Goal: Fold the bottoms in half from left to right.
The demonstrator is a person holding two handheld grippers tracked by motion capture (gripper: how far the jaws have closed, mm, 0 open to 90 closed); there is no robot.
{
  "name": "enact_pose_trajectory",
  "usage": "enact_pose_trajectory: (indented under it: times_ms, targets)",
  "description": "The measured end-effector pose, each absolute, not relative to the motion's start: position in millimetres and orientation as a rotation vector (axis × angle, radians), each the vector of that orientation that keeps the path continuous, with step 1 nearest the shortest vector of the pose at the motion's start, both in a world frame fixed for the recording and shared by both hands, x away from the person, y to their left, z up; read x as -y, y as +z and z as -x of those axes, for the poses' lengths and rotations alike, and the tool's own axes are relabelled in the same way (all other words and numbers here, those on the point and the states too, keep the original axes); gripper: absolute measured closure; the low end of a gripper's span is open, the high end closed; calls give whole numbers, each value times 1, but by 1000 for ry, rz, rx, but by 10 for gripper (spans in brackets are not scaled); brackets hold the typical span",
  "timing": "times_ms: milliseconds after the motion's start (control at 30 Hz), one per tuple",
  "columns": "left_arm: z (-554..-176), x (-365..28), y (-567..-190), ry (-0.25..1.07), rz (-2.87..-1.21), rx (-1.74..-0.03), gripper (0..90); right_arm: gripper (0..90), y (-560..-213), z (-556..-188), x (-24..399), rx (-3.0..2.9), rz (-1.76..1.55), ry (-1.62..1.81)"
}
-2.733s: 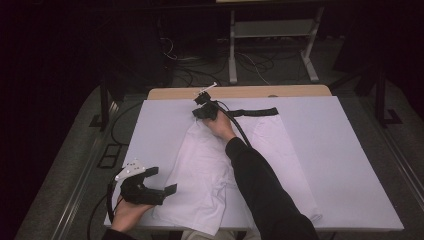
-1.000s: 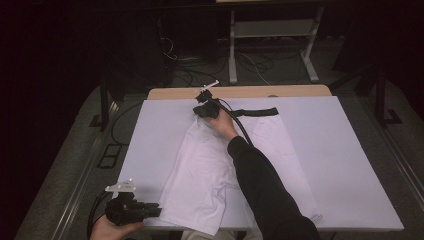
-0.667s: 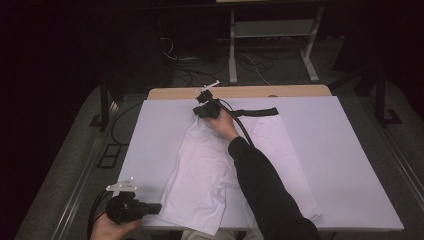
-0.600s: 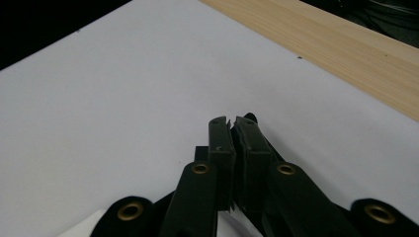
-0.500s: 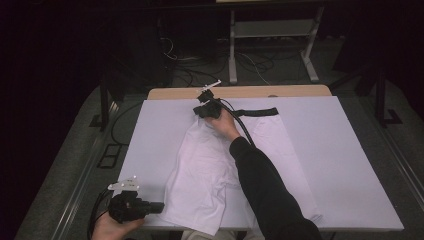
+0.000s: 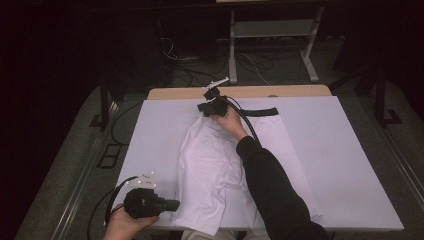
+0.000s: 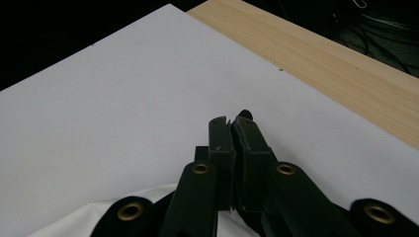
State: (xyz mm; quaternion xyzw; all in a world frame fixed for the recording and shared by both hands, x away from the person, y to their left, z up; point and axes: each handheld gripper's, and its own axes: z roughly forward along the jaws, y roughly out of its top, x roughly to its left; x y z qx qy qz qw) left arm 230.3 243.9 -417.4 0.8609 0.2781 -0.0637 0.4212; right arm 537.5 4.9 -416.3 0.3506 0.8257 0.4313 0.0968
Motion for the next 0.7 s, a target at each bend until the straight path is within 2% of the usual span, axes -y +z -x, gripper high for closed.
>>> enact_pose_trajectory:
  times_ms: [700]
  targets:
    - [-240, -200, -415, -223, -2206, -569, 880, 849, -410, -533, 38, -2403, -1084, 1317]
